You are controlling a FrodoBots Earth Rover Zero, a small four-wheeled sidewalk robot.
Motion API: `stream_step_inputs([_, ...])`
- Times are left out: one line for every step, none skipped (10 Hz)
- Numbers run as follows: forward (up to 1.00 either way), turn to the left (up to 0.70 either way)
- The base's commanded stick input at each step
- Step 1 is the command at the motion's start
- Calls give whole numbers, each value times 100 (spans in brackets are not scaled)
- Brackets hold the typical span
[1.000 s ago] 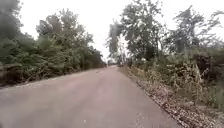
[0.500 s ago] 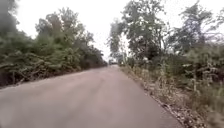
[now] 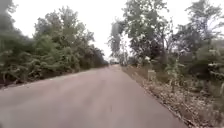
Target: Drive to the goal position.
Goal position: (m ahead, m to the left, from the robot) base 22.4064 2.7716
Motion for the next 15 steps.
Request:
stream_step_inputs([100, 0])
stream_step_inputs([100, 0])
stream_step_inputs([100, 0])
stream_step_inputs([100, 0])
stream_step_inputs([100, 0])
stream_step_inputs([100, 0])
stream_step_inputs([100, 0])
stream_step_inputs([100, 0])
stream_step_inputs([100, 0])
stream_step_inputs([100, 0])
stream_step_inputs([100, 0])
stream_step_inputs([100, 0])
stream_step_inputs([100, 0])
stream_step_inputs([100, 0])
stream_step_inputs([100, 0])
